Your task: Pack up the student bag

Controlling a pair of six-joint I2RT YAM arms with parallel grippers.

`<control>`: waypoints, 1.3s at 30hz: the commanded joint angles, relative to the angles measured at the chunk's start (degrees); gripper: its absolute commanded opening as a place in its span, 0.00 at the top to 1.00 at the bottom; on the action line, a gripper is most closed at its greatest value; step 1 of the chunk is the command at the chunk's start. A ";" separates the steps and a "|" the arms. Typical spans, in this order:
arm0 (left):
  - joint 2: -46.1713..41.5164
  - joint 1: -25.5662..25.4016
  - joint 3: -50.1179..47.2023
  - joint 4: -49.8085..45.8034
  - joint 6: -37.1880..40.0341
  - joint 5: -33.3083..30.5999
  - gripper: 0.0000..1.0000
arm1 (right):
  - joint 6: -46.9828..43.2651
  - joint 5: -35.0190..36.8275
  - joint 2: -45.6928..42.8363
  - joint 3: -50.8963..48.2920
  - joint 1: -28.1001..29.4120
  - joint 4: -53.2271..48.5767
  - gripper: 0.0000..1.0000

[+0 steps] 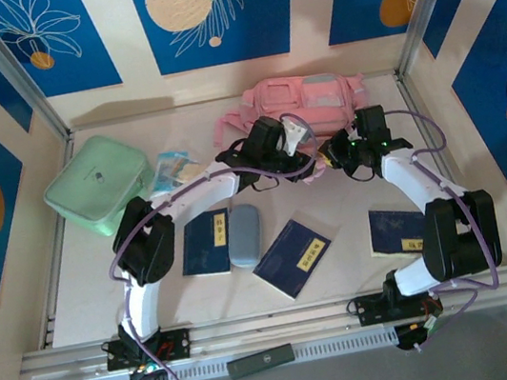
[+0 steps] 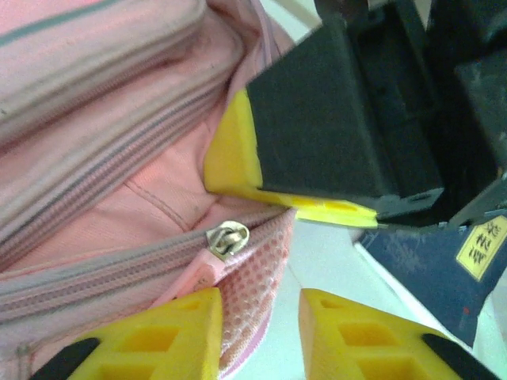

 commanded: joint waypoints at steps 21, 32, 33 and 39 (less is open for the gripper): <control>1.81 1.88 15.97 -26.72 5.03 -8.12 0.44 | -5.68 -10.17 3.64 10.89 0.70 -6.08 0.92; 5.92 2.19 22.87 -31.13 7.34 -7.10 0.43 | -6.28 -10.42 5.01 13.12 2.47 -6.96 0.92; 6.20 2.11 23.36 -31.04 7.29 -5.21 0.43 | -6.23 -10.27 5.14 13.49 2.69 -7.42 0.91; 8.40 1.97 25.33 -31.45 5.21 -4.28 0.48 | -7.88 -10.18 5.76 14.87 4.49 -7.04 0.91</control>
